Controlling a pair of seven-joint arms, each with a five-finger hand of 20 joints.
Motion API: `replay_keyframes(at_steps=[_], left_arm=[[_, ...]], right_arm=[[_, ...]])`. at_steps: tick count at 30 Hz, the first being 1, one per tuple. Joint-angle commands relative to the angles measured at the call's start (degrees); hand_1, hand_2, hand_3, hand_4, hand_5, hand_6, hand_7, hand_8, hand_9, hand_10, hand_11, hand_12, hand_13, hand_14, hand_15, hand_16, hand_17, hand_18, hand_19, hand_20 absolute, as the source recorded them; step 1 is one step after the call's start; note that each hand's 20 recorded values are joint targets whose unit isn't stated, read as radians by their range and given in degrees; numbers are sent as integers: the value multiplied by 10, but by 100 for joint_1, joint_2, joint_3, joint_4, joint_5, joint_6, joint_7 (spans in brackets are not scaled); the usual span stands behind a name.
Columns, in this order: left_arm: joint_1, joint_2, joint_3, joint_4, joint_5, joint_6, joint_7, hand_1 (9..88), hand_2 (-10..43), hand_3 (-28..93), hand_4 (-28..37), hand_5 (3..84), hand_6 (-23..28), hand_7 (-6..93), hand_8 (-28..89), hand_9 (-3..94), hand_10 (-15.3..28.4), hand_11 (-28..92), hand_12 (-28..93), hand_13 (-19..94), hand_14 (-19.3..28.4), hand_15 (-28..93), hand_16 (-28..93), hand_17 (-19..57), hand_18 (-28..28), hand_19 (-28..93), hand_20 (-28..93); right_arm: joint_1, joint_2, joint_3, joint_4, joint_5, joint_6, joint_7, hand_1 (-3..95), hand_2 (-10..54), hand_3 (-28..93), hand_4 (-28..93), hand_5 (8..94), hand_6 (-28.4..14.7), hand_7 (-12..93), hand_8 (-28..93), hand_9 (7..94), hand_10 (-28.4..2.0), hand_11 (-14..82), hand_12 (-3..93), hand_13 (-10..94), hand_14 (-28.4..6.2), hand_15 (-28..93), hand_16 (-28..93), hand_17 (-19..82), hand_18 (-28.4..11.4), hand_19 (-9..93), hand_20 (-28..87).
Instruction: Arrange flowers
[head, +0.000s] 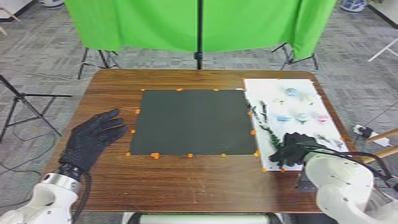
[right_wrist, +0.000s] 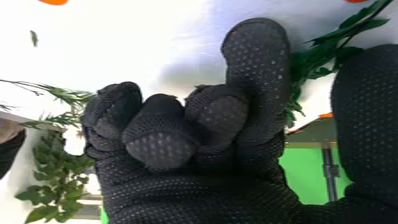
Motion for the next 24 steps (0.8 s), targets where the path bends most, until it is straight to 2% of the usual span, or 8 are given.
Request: replay_keyframes(at_steps=[1,4,7,9,10,12,16,24], left_arm=[[72,-24,43,36,4,-16,-42,255,64,761,-275,366,71,305,-155,321,158,399,136,263,178,558,-71,-58,233,620,31],[106,-31,42,24,15,6,-22,255,63,762,-275,367,73,301,-151,321,157,399,136,263,177,559,-70,-58,233,620,31],[120,-39,35,24,6,16,-14,255,64,762,-276,367,72,302,-149,321,158,400,136,263,177,559,-71,-58,233,620,31],[148,-44,44,10,7,40,5,255,64,762,-275,366,71,304,-149,321,158,400,136,263,177,558,-71,-58,233,620,31],[146,-48,44,12,3,35,0,255,64,762,-276,366,71,304,-149,321,157,400,136,263,177,559,-71,-58,233,620,30],[135,-55,50,19,10,19,5,256,64,760,-276,365,70,306,-149,322,158,399,136,263,177,558,-71,-58,233,620,31],[127,-59,58,18,12,19,20,256,64,761,-276,364,68,310,-151,321,158,399,136,263,177,559,-71,-58,233,620,31],[152,-54,32,-5,9,33,48,256,64,761,-276,362,65,315,-155,322,156,401,136,263,177,558,-71,-58,233,620,31]], right_arm=[[-784,-138,-425,830,62,-102,-212,376,-95,829,-282,836,16,639,-130,907,-94,599,353,823,-99,761,336,437,-208,932,406],[-899,-172,-360,864,171,106,-217,368,-95,861,-255,820,8,674,-110,918,-95,546,330,839,-90,704,316,438,-196,932,361],[-977,-202,-288,903,303,331,-269,356,-92,875,-221,828,-4,643,-34,925,-94,528,324,851,-83,680,307,444,-193,932,344],[-1033,-221,-253,921,307,550,-339,337,-73,907,-184,846,-29,606,10,936,-90,491,301,875,-72,626,299,457,-196,932,330],[-1069,-225,-239,925,286,669,-386,313,-27,920,-167,880,-31,599,-118,907,-90,537,291,846,-68,681,270,445,-186,932,383],[-1122,-242,-203,909,255,850,-456,304,7,929,-143,913,-42,559,-194,898,-91,552,279,841,-65,698,246,445,-185,932,410],[-1243,-261,-104,824,171,1346,-546,315,19,925,-101,925,-65,481,-163,913,-90,511,267,851,-62,681,238,448,-188,932,416],[-1400,-345,444,346,372,2017,-683,304,18,931,-42,936,-79,500,-135,931,-101,525,271,860,-75,720,250,458,-203,932,502]])
